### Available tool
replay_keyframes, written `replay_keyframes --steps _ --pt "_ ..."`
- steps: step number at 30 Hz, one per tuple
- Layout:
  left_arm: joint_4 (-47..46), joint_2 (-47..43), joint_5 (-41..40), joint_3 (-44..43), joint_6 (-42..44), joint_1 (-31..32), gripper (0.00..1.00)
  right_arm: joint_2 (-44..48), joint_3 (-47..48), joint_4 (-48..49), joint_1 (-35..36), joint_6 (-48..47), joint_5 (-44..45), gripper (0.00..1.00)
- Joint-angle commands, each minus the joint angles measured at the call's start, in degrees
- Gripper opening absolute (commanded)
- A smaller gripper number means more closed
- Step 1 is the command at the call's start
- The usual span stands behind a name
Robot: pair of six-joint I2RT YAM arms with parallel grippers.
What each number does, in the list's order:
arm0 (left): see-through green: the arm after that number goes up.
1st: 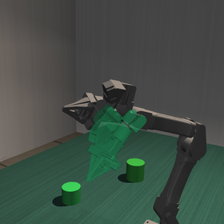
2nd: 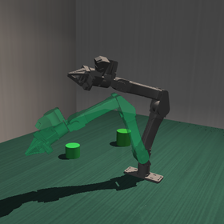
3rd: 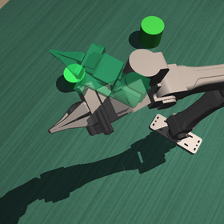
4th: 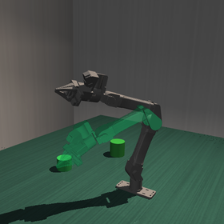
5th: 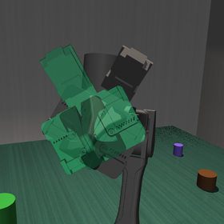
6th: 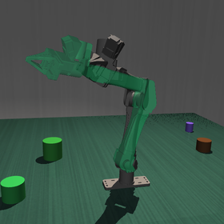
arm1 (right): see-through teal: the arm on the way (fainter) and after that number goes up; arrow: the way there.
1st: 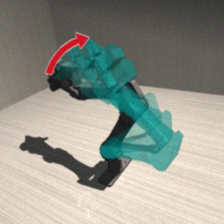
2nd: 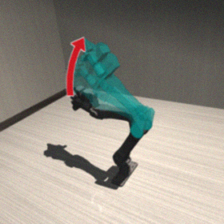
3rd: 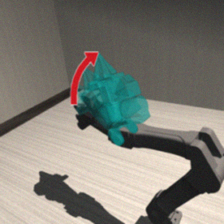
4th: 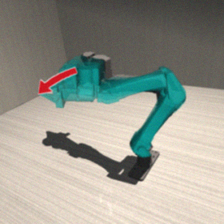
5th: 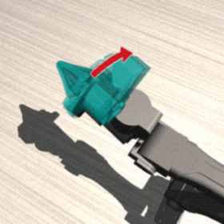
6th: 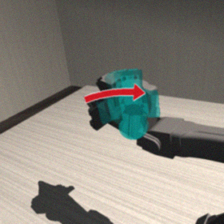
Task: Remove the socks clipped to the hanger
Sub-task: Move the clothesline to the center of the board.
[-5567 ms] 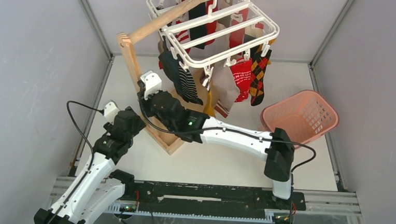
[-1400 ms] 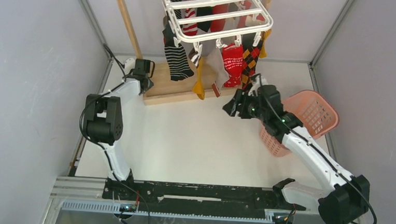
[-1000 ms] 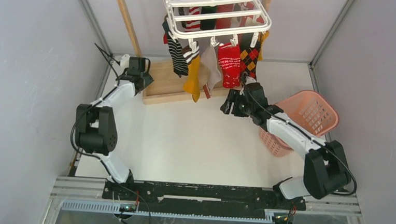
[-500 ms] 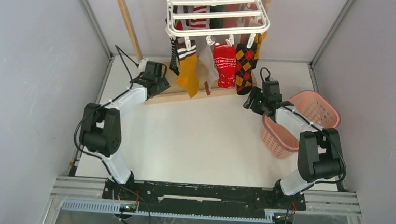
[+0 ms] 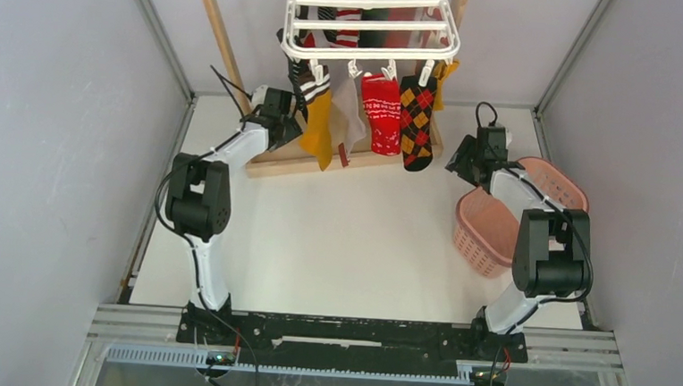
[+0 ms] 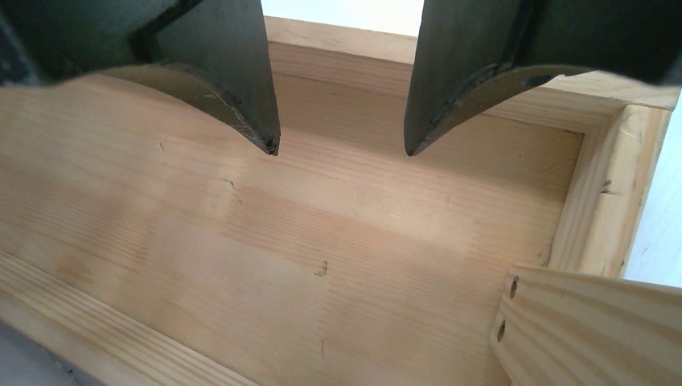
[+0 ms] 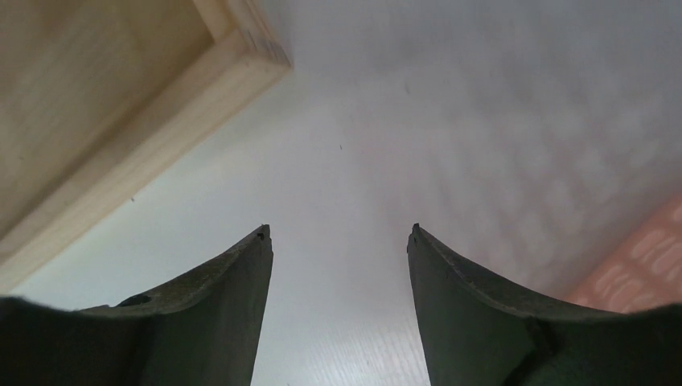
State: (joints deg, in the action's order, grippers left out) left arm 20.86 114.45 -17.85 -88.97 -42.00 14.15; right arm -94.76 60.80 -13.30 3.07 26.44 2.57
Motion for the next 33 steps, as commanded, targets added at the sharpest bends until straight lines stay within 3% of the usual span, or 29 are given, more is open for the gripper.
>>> replay_keyframes --steps 1,20,33 --pt "1.6 2.5 1.1 -4.1 1.7 -1.5 0.63 -0.6 6.0 0.9 -0.7 0.7 -0.3 0.70" --pt "0.2 2.9 3.7 2.7 2.8 -7.9 0.62 -22.8 42.8 -18.2 1.3 -4.9 -0.5 0.72" --pt "-0.4 2.0 6.6 3.6 5.2 -10.1 0.62 -32.1 50.0 -22.8 6.3 -7.7 0.6 0.72"
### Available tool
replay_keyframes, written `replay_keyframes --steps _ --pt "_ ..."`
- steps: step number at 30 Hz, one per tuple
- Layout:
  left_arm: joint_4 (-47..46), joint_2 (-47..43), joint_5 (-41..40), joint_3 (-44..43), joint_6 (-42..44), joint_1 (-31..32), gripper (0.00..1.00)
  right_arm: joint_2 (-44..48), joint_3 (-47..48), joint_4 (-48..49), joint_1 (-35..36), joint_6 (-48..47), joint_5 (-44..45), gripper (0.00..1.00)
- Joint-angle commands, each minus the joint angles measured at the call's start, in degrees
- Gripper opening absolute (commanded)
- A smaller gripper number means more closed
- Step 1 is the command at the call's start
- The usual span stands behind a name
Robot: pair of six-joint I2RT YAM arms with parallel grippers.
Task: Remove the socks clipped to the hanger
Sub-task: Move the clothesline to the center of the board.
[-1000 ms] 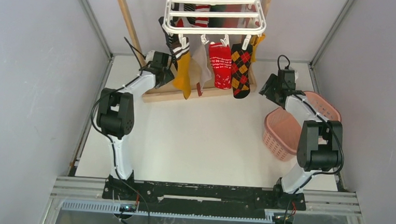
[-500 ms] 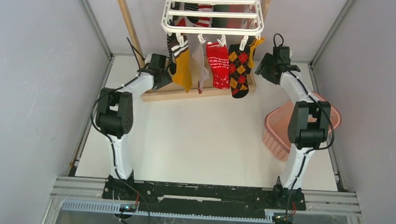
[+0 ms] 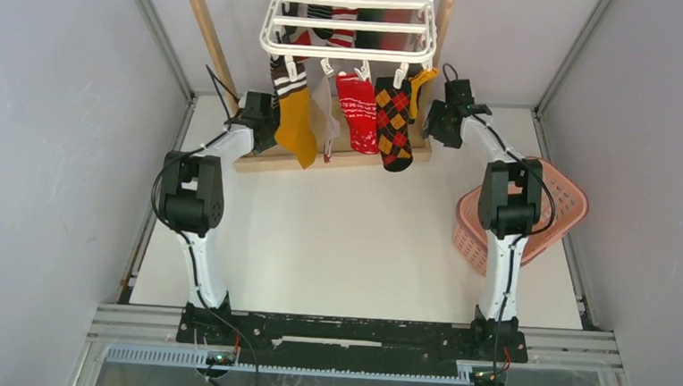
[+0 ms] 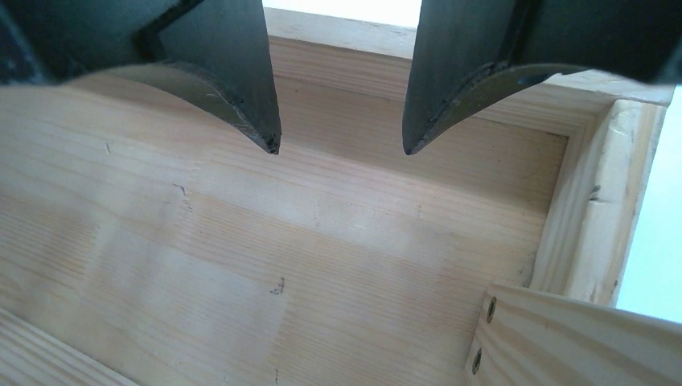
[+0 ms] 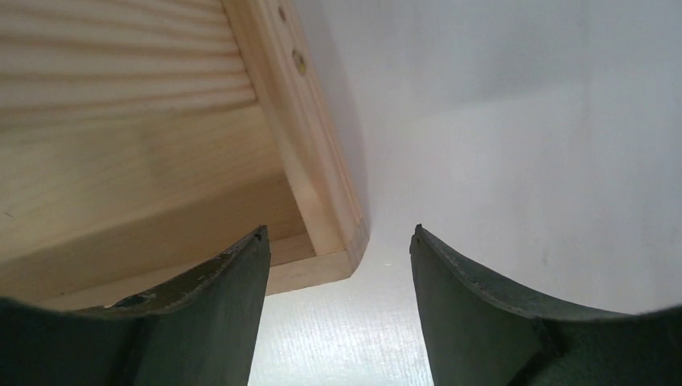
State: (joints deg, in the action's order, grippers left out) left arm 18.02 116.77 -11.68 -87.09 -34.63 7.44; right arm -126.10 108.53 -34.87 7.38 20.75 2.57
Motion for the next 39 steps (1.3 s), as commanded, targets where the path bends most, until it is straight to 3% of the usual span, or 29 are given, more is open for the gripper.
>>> replay_keyframes --steps 1,19,39 --pt "2.5 -0.5 0.9 1.7 -2.0 -3.4 0.62 -1.1 2.4 -1.4 2.4 -2.0 0.7 0.72" --pt "2.0 -1.7 2.0 4.2 -1.7 -3.3 0.61 -1.6 -2.7 -3.8 4.4 -0.9 6.3 0.63" --pt "0.7 -6.8 2.0 9.9 -1.9 -2.1 0.61 10.2 -24.7 3.1 6.5 1.0 7.3 0.60"
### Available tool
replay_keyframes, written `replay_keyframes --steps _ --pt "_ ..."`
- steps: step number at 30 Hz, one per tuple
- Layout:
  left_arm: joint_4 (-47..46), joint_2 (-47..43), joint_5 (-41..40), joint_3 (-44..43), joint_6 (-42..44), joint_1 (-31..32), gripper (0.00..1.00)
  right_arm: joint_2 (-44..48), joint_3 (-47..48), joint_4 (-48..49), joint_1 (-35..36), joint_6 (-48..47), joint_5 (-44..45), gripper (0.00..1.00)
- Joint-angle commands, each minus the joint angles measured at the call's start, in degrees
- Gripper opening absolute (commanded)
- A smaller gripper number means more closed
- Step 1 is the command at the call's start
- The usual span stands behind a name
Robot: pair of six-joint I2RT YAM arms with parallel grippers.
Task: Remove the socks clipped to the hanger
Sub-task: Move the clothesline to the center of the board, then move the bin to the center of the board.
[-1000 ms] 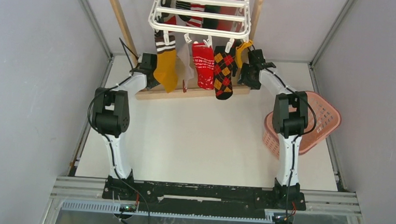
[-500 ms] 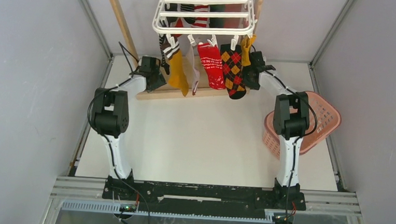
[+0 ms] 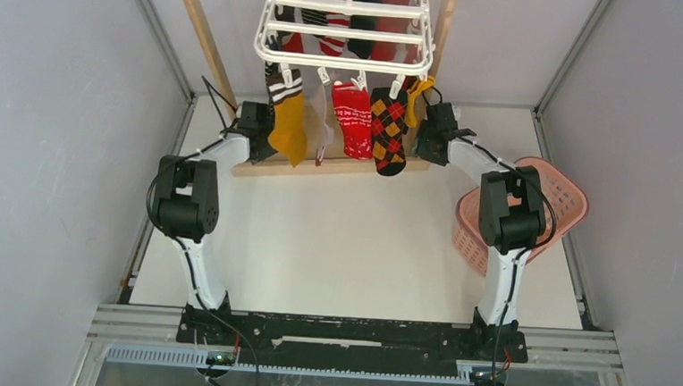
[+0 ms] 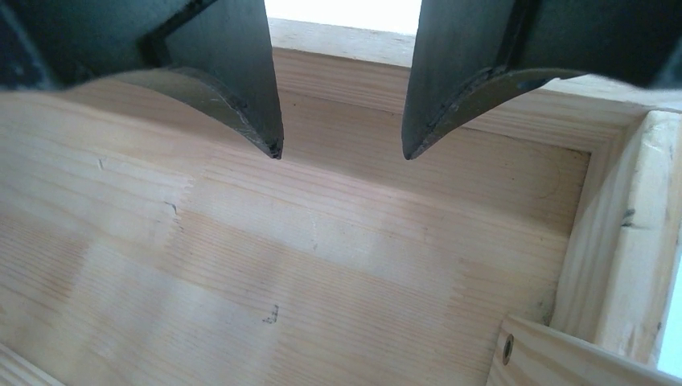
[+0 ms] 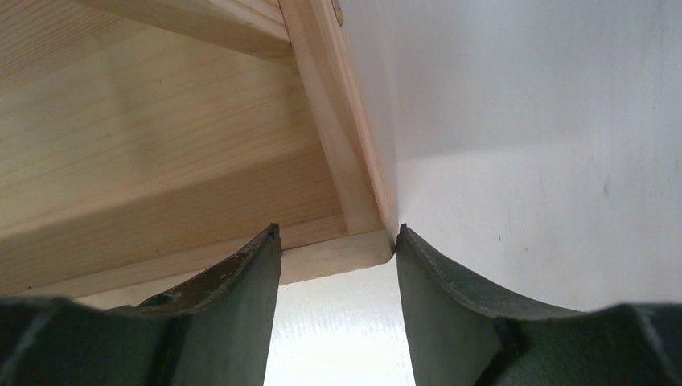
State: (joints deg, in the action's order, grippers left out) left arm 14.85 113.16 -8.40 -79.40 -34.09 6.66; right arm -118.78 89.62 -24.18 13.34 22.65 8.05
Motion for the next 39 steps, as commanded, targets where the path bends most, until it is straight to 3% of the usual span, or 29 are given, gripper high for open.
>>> replay_keyframes --steps 1,9,14,16,17,18,26,39 --pt "3.8 -3.4 -1.4 2.4 -2.5 -1.3 0.60 3.6 -7.0 -7.3 0.6 -0.7 1.9 0.60" --pt "3.1 -7.0 -1.3 5.9 -2.1 -0.2 0.61 9.1 -12.0 -5.3 0.2 0.0 -0.6 0.61" --pt "1.3 -9.4 4.0 5.6 -0.6 -0.2 0.66 14.2 -9.9 -4.9 -1.3 0.1 -2.4 0.73" --pt "0.3 -11.6 5.2 6.2 -0.1 -0.2 0.73 17.4 -9.6 -5.5 -1.8 -0.2 -1.6 0.74" --pt "0.3 -13.0 5.4 6.6 0.1 -0.1 0.91 19.3 -9.6 -5.9 -2.1 -0.3 -1.3 0.75" --pt "0.4 -14.5 5.1 6.9 0.2 -0.1 0.99 21.3 -10.0 -6.0 -2.3 -0.3 -1.5 0.75" --pt "6.1 -26.0 2.1 9.8 -0.2 0.1 1.00 37.5 -13.1 -9.1 -3.3 -1.1 -0.9 0.78" --pt "6.2 -51.3 1.9 30.1 -1.8 1.0 1.00 58.3 -28.9 -16.4 1.2 -2.6 3.5 0.77"
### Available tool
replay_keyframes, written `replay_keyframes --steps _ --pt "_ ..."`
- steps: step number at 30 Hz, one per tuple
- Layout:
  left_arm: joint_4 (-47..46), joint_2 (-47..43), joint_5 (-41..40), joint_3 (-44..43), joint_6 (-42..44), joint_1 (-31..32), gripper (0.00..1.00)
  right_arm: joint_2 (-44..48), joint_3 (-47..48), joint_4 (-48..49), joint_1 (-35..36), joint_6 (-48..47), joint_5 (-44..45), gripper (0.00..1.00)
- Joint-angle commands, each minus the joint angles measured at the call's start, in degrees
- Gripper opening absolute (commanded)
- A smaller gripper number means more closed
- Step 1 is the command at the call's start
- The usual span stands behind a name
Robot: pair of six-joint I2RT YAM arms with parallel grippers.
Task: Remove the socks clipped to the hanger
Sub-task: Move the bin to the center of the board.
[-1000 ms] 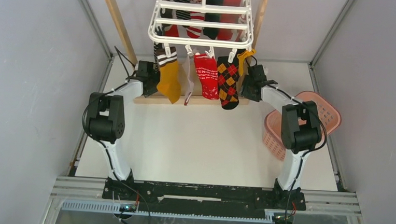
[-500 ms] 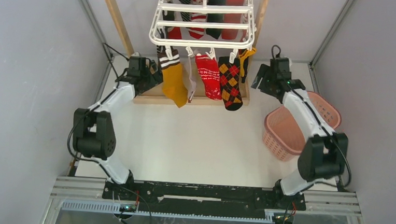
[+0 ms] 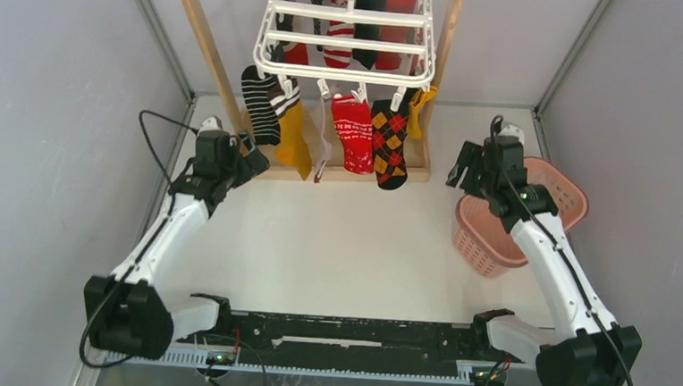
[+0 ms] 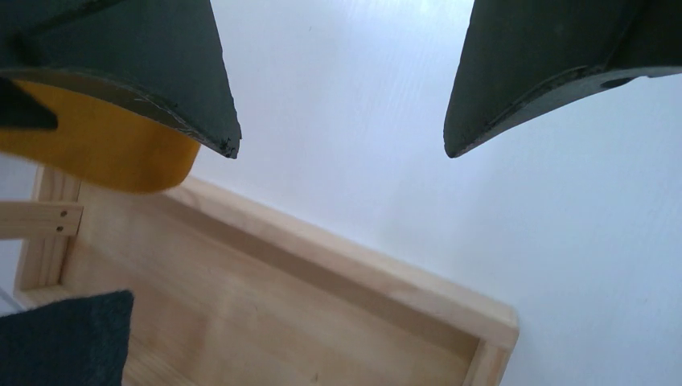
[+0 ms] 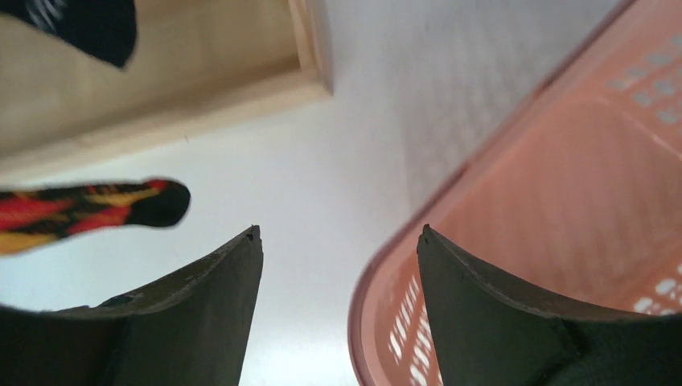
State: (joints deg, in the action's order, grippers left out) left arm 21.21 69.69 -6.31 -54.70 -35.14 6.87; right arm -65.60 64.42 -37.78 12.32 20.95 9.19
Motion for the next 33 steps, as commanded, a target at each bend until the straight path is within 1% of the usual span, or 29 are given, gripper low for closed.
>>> replay_keyframes --steps 1,5,10,14,19,23,26,28,30,33 --pt "-0.1 -9.8 0.0 6.9 -0.9 1.0 1.00 6.5 -5.0 -3.2 2.8 -0.7 2.8 0.77" --pt "-0.3 -18.4 0.0 11.9 -1.7 3.5 1.00 11.4 -7.8 -4.8 5.3 0.8 4.2 0.77" --pt "2.6 -23.3 -1.2 13.9 -1.6 8.8 1.00 12.1 -8.2 -8.3 7.3 1.8 5.8 0.77" --pt "4.1 -26.2 -1.9 15.5 -2.2 12.3 1.00 11.3 -10.5 -9.4 10.4 3.2 7.7 0.78" --pt "6.1 -29.3 -4.2 15.9 -3.0 16.8 1.00 8.1 -11.4 -10.5 14.3 4.7 10.5 0.77" --pt "7.3 -31.2 -6.1 16.1 -3.4 19.3 1.00 6.2 -10.7 -11.7 15.9 5.2 12.9 0.74" --pt "8.1 -32.4 -7.1 16.4 -3.6 20.3 1.00 5.8 -10.6 -12.1 16.9 5.0 13.0 0.66" --pt "8.7 -33.1 -7.7 16.4 -3.6 20.5 1.00 6.2 -10.5 -11.6 17.7 5.1 12.7 0.58" --pt "9.1 -33.8 -8.2 16.6 -3.7 20.5 1.00 6.5 -10.1 -11.0 18.3 5.4 10.9 0.46" --pt "9.5 -34.5 -8.7 16.9 -3.7 20.5 1.00 6.8 -9.5 -9.6 19.6 6.7 7.8 0.23"
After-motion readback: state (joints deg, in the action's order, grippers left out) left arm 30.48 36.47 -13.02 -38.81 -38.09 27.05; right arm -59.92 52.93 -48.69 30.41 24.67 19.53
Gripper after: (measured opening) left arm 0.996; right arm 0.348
